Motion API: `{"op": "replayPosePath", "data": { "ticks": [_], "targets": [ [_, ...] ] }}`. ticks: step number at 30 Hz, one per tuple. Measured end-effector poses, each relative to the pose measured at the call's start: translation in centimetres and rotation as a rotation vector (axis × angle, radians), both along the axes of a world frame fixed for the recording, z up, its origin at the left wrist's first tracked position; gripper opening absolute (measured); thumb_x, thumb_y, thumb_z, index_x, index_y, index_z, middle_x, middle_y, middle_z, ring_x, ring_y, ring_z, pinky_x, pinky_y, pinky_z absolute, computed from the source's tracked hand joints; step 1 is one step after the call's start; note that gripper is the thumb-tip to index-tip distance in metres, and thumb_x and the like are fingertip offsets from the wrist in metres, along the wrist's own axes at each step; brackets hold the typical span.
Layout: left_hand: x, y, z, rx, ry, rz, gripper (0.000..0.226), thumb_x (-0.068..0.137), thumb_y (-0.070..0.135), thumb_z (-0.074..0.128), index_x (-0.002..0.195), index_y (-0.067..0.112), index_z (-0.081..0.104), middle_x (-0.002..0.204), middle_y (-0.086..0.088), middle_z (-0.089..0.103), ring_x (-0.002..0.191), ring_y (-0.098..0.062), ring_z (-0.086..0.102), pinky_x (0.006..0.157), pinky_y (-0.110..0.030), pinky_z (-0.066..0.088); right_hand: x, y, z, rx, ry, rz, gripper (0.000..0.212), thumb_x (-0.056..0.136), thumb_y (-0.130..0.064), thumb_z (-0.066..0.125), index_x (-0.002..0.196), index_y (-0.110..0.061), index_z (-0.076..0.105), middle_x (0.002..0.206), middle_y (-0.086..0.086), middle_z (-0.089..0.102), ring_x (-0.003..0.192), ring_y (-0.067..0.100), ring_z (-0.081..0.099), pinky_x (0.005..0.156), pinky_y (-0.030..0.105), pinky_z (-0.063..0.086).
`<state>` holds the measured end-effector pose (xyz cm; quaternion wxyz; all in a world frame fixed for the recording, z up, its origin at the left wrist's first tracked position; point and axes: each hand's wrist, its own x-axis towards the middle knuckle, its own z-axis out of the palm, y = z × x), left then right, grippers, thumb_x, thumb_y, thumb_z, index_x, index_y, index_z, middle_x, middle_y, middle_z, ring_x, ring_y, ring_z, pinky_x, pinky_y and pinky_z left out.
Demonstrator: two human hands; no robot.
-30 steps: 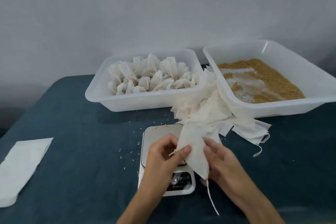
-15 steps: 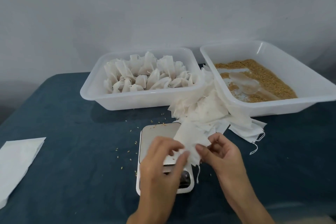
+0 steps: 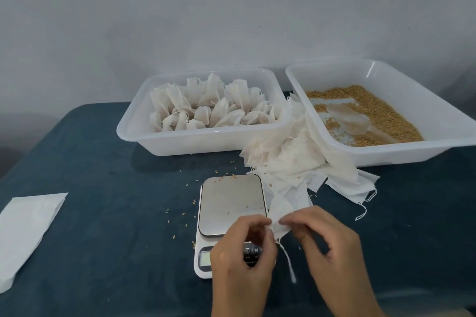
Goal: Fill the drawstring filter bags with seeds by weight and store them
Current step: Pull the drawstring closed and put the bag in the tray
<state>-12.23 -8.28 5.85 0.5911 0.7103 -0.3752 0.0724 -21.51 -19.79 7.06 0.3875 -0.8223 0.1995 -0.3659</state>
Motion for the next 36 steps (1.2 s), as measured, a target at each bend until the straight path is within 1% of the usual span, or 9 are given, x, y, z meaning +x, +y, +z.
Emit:
{"op": "replayPosePath", "data": {
  "ticks": [3, 7, 12, 16, 18, 21, 24, 30, 36],
  "targets": [
    [-0.7, -0.4, 0.0, -0.028, -0.067, 0.027, 0.022, 0.085, 0.008, 0.074, 0.1, 0.024, 0.07, 0.077, 0.015, 0.064, 0.068, -0.002, 0.065, 0.066, -0.012, 0.051, 0.3, 0.6, -0.3, 0.015, 0.009, 0.02, 0.024, 0.086, 0.008, 0.07, 0.084, -0.015, 0.075, 0.083, -0.009, 0.065, 0.076, 0.011, 0.066, 0.066, 0.021, 0.05],
    [-1.7, -0.2, -0.1, 0.001, -0.097, -0.101, 0.032, 0.094, 0.021, 0.068, 0.124, 0.031, 0.061, 0.089, 0.012, 0.069, 0.082, -0.001, 0.069, 0.075, -0.015, 0.054, 0.4, 0.8, 0.5, 0.499, -0.103, 0.173, 0.016, 0.09, -0.025, 0.064, 0.082, -0.016, 0.075, 0.08, 0.002, 0.065, 0.074, 0.011, 0.065, 0.066, 0.019, 0.05],
    [-0.5, 0.2, -0.3, -0.026, -0.115, -0.034, 0.028, 0.09, 0.022, 0.068, 0.117, 0.017, 0.071, 0.113, 0.003, 0.066, 0.101, -0.01, 0.067, 0.085, -0.014, 0.051, -0.1, -0.2, 0.6, 0.694, -0.163, 0.155, 0.014, 0.082, -0.016, 0.072, 0.091, -0.01, 0.08, 0.09, 0.012, 0.076, 0.088, 0.024, 0.073, 0.077, 0.024, 0.057],
    [0.4, 0.7, 0.5, -0.106, 0.492, -0.022, 0.056, 0.077, 0.039, 0.077, 0.13, 0.025, 0.064, 0.124, 0.012, 0.068, 0.106, -0.009, 0.069, 0.081, -0.017, 0.055, -0.7, -1.3, -0.3, 0.874, -0.166, 0.186, 0.027, 0.085, -0.029, 0.076, 0.098, -0.006, 0.079, 0.094, 0.03, 0.071, 0.086, 0.038, 0.067, 0.077, 0.043, 0.054],
    [1.0, 0.8, 0.2, -0.133, 0.817, -0.221, 0.048, 0.07, 0.038, 0.083, 0.115, 0.021, 0.077, 0.106, 0.004, 0.078, 0.091, -0.013, 0.075, 0.071, -0.021, 0.057, -0.7, -1.3, -0.9, 0.804, -0.157, 0.223, 0.024, 0.086, -0.026, 0.072, 0.097, -0.006, 0.079, 0.101, 0.02, 0.073, 0.093, 0.035, 0.07, 0.08, 0.036, 0.057],
    [1.2, 0.9, -0.1, -0.07, 0.761, -0.186, 0.017, 0.074, 0.028, 0.08, 0.089, 0.02, 0.083, 0.079, -0.008, 0.077, 0.074, -0.014, 0.072, 0.064, -0.024, 0.055, -0.3, -0.8, -1.3, 0.368, -0.146, 0.006, 0.004, 0.076, -0.02, 0.078, 0.079, -0.022, 0.081, 0.098, -0.002, 0.068, 0.075, 0.02, 0.067, 0.069, 0.021, 0.053],
    [1.0, 0.7, -0.4, -0.064, 0.68, -0.096, 0.013, 0.076, 0.026, 0.091, 0.081, 0.021, 0.081, 0.07, -0.006, 0.072, 0.066, -0.011, 0.067, 0.062, -0.024, 0.053, -0.3, -0.4, -1.6, 0.016, -0.2, -0.113, 0.016, 0.076, -0.017, 0.086, 0.073, -0.027, 0.073, 0.085, -0.006, 0.063, 0.06, 0.013, 0.057, 0.055, 0.025, 0.047],
    [1.0, 0.5, -0.3, -0.175, 0.669, 0.001, 0.009, 0.072, 0.023, 0.074, 0.073, 0.015, 0.078, 0.065, -0.009, 0.071, 0.058, -0.01, 0.063, 0.055, -0.024, 0.052, -0.4, 0.6, -2.0, 0.194, -0.218, -0.012, 0.013, 0.09, -0.021, 0.071, 0.086, -0.033, 0.071, 0.052, -0.006, 0.066, 0.026, 0.014, 0.048, 0.036, 0.012, 0.036],
    [1.3, 0.5, -0.2, -0.145, 0.67, 0.029, 0.018, 0.081, 0.003, 0.075, 0.065, 0.011, 0.076, 0.053, -0.006, 0.056, 0.049, -0.004, 0.048, 0.047, -0.019, 0.041, -0.3, 0.4, -1.0, 0.259, -0.193, 0.172, 0.01, 0.089, -0.037, 0.073, 0.093, -0.031, 0.08, 0.056, -0.005, 0.067, 0.035, 0.015, 0.057, 0.043, 0.015, 0.044]
  ]
}}
